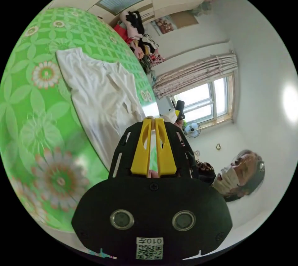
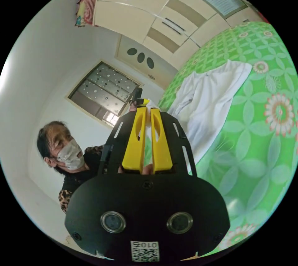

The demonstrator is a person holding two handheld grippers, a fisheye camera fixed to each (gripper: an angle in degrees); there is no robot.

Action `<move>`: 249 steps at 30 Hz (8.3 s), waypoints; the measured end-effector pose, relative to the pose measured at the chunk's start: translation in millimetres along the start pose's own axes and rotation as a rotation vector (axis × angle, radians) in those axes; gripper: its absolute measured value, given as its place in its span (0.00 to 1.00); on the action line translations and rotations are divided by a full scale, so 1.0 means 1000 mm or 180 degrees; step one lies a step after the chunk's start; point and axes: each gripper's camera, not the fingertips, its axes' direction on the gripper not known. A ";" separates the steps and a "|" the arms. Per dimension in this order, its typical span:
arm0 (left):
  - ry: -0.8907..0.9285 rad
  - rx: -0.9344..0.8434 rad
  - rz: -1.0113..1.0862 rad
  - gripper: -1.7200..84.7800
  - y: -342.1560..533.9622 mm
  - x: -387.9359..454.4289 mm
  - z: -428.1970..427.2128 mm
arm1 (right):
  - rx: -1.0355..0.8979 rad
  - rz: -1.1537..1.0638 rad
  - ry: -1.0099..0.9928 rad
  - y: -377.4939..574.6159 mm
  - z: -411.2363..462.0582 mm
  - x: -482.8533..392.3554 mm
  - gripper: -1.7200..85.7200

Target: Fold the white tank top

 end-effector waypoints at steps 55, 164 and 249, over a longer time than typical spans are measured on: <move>-0.0633 -0.0716 -0.0698 0.03 0.094 -0.018 0.032 | -0.1246 0.0795 0.0895 0.043 0.105 -0.011 0.07; -0.1333 -0.1058 0.0588 0.23 0.033 0.080 0.074 | 0.0310 0.0696 -0.0608 0.402 0.319 -0.001 0.07; -0.0412 0.0410 0.0131 0.03 0.320 -0.019 -0.020 | -0.0316 -0.0060 -0.0495 -0.015 -0.009 -0.343 0.07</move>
